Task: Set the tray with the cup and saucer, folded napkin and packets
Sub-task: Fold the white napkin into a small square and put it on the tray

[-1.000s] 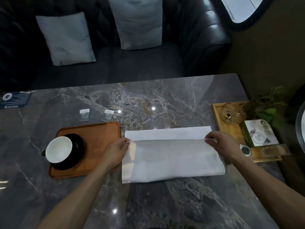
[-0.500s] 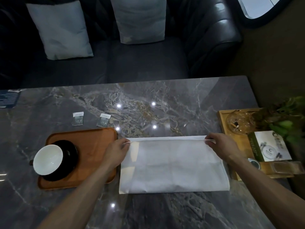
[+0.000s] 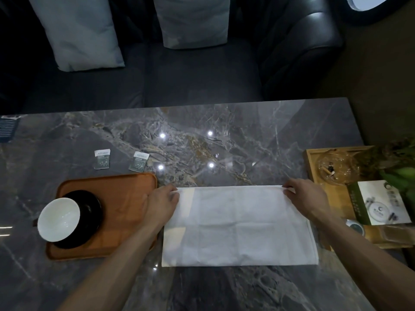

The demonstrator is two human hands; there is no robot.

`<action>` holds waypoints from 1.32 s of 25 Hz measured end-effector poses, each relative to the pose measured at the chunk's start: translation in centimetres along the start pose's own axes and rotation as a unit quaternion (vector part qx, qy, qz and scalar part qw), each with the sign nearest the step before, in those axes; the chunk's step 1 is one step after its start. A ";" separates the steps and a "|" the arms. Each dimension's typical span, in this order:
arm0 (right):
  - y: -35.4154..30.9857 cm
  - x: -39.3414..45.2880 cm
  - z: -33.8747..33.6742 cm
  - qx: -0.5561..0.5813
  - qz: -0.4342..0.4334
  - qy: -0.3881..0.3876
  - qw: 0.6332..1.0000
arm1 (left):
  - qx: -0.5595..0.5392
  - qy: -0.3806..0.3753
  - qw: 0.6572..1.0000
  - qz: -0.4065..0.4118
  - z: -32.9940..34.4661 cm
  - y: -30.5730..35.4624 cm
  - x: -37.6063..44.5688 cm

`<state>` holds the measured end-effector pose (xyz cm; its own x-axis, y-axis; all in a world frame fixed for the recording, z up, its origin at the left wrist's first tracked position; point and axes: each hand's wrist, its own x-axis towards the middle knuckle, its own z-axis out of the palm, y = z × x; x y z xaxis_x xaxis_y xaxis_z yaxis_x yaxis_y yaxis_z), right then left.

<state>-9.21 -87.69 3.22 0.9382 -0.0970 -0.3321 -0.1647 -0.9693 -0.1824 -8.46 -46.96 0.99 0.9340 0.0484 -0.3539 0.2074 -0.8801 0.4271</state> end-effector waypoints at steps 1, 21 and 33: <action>0.0 0.0 0.1 -0.002 -0.001 0.003 1.000 | 0.002 0.003 1.000 -0.001 0.0 0.1 0.1; -2.6 -3.6 2.5 -0.022 -0.027 0.136 0.990 | 0.170 0.142 0.971 0.095 -0.1 1.4 -2.6; -9.1 -11.9 10.1 -0.019 -0.078 0.035 0.996 | 0.146 -0.006 0.970 0.195 11.7 8.3 -12.0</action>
<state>-21.94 -75.43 -0.48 0.9707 0.0411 -0.2365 -0.0052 -0.9814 -0.1918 -21.35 -60.38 -0.89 0.9211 -0.3190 -0.2231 -0.2537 -0.9266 0.2776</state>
